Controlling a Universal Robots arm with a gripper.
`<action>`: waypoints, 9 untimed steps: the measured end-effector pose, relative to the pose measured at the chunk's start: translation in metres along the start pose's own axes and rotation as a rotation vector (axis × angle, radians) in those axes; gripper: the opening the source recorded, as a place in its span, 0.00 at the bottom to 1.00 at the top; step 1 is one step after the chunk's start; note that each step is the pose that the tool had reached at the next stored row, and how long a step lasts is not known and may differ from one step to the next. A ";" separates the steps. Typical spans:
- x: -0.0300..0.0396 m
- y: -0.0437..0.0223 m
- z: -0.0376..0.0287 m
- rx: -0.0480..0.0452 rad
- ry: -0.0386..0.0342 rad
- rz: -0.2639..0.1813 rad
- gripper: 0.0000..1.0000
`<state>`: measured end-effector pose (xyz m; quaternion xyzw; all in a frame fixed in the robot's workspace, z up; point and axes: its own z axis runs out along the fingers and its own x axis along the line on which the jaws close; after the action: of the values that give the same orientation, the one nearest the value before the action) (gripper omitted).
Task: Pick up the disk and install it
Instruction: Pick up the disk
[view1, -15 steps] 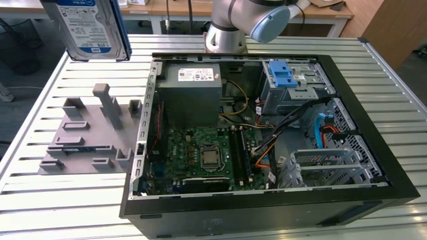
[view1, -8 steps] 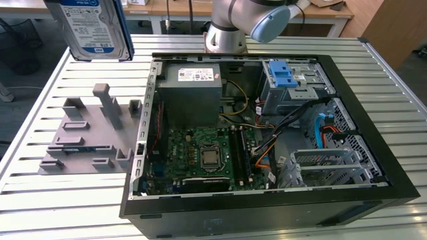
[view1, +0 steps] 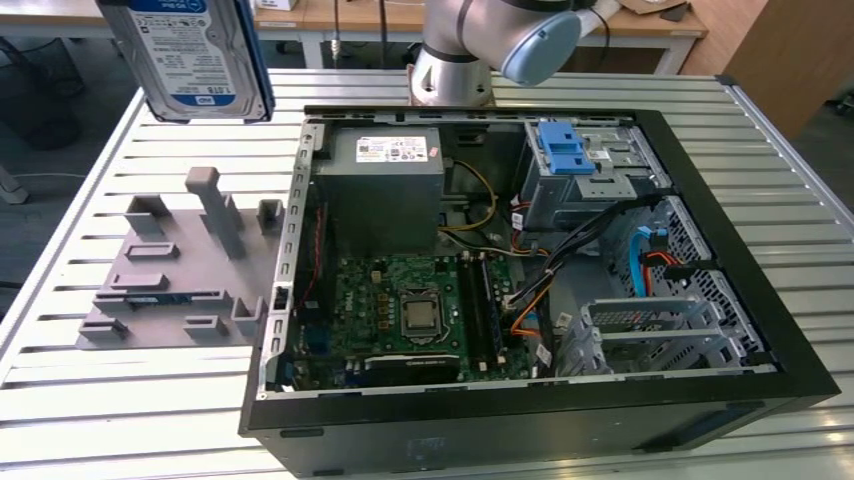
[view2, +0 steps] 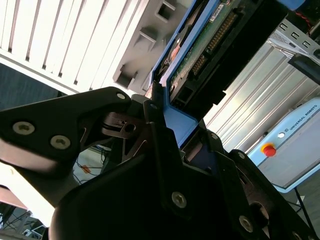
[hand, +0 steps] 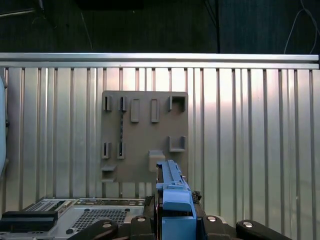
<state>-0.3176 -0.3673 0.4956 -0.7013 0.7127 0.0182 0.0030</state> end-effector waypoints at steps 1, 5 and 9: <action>0.0000 -0.0009 0.0000 0.0000 0.0001 0.000 0.36; -0.0001 -0.0044 -0.0001 0.0000 0.0000 0.000 0.36; -0.0001 -0.0078 -0.0002 0.0000 0.0000 0.000 0.36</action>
<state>-0.3099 -0.3673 0.4956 -0.7012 0.7127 0.0182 0.0029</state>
